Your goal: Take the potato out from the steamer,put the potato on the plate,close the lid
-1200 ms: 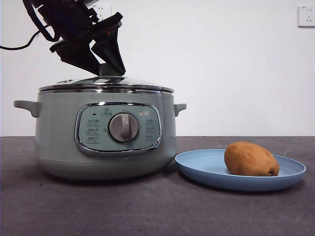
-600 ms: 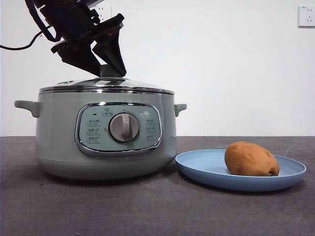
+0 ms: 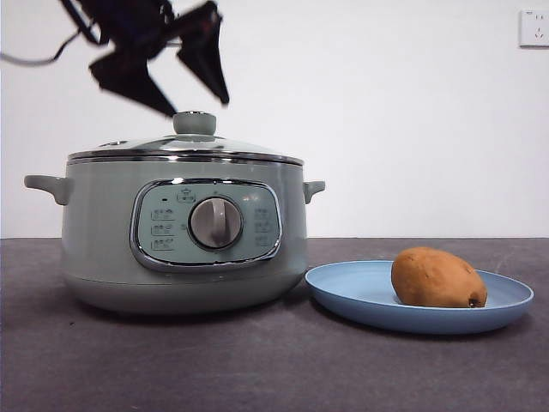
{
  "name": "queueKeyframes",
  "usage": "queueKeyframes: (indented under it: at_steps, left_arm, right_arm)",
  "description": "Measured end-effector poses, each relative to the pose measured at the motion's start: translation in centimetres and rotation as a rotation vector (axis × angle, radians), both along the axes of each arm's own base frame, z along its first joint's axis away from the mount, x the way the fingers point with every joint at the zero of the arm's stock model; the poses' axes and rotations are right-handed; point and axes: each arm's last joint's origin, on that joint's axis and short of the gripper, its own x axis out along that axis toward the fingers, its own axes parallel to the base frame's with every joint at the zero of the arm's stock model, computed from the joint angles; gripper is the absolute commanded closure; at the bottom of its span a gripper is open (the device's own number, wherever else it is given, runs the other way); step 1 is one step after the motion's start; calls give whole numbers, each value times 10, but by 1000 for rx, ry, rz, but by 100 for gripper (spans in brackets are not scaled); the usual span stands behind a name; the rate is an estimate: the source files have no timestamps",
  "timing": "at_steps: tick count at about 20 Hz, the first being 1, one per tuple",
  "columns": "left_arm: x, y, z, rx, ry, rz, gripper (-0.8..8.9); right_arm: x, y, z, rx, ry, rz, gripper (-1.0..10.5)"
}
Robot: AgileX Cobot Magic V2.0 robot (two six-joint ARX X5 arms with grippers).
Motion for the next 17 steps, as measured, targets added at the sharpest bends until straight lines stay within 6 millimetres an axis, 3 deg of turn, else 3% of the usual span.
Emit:
queueKeyframes:
  at_steps: [5,10,11,12,14,17]
  left_arm:
    - [-20,9,70,-26,-57,-2,374]
    - [-83,32,133,-101,-162,-72,382]
    - [-97,36,140,-113,-175,-88,438]
    - [-107,40,144,-119,-185,-95,540]
    - [-121,47,148,-107,-191,-103,835]
    - [-126,49,147,-78,-178,-113,821]
  right_arm:
    - [0,1,1,23,-7,24,411]
    - [0,5,4,122,-12,141,418]
    - [0,6,4,127,-12,148,476]
    - [0,6,5,127,-18,148,619]
    - [0,6,6,123,-28,153,976]
    - [1,6,7,120,-42,158,949]
